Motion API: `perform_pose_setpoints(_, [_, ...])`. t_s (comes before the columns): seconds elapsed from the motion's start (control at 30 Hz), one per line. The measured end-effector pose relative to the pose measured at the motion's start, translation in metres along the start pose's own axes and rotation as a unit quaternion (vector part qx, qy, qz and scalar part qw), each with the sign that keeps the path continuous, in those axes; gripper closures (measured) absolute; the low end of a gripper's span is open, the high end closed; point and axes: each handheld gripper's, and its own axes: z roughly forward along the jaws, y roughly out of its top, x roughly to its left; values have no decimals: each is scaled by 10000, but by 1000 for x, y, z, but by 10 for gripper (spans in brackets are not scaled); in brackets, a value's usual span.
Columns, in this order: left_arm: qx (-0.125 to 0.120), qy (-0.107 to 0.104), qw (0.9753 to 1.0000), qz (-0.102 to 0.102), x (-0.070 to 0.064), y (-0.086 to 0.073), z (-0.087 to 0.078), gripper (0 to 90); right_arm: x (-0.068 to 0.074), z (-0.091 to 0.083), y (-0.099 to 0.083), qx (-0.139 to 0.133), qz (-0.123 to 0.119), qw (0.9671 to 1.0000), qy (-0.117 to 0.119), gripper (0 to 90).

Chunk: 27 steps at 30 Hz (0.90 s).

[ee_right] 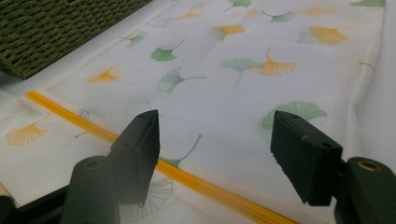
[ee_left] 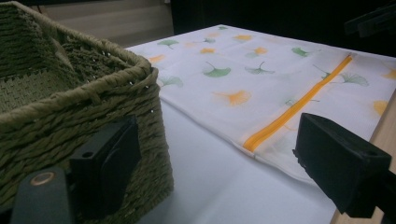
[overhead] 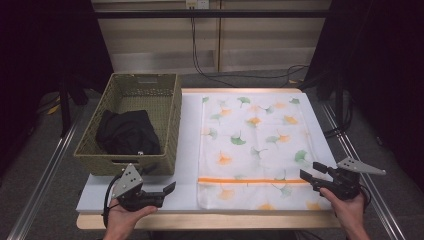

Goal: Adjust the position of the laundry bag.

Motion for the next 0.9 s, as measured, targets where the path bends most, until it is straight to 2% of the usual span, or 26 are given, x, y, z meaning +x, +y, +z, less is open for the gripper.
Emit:
perform_pose_setpoints(0.1, [-19,8,10000,11,0,0,0,137,0,0,0,-21,-23,10000,-31,336])
perform_pose_setpoints(0.13, [-25,-4,10000,96,0,0,-1,137,-1,0,-1,-3,-20,10000,-31,335])
perform_pose_setpoints(0.23, [-56,-5,10000,23,-3,0,0,143,-3,2,-1,72,-48,10000,-23,335])
perform_pose_setpoints(0.33, [15,-36,10000,-14,-4,1,3,153,-4,3,-1,99,-3,9999,-37,386])
perform_pose_setpoints(0.43, [60,-46,10000,-19,-7,1,8,157,-5,4,0,101,2,9999,7,390])
perform_pose_setpoints(0.47, [88,-68,9999,69,-8,1,8,189,-5,4,0,113,11,9999,21,397])
perform_pose_setpoints(0.5, [88,-68,9999,69,-8,1,8,239,-6,5,1,115,9,9999,60,401])
perform_pose_setpoints(0.53, [282,-138,9994,142,-9,0,14,260,-6,6,2,132,1,9999,75,401])
perform_pose_setpoints(0.6, [299,-222,9993,64,-9,0,16,252,-8,8,2,150,19,9998,99,401])
perform_pose_setpoints(0.7, [375,-209,9990,159,-10,1,16,291,-7,10,3,212,-46,9996,179,395])
perform_pose_setpoints(0.73, [313,-329,9989,127,-11,1,17,294,-6,11,3,230,-42,9995,203,360])
perform_pose_setpoints(0.77, [424,-283,9986,135,-12,2,16,326,-4,11,4,248,-36,9995,192,356])
perform_pose_setpoints(0.8, [457,-326,9983,122,-14,2,18,345,-2,12,4,265,-62,9995,181,356])
perform_pose_setpoints(0.87, [459,-440,9980,71,-17,4,23,342,-1,13,6,285,-77,9994,176,365])
perform_pose_setpoints(0.9, [505,-442,9977,133,-20,6,26,344,-1,13,8,256,-68,9994,205,376])
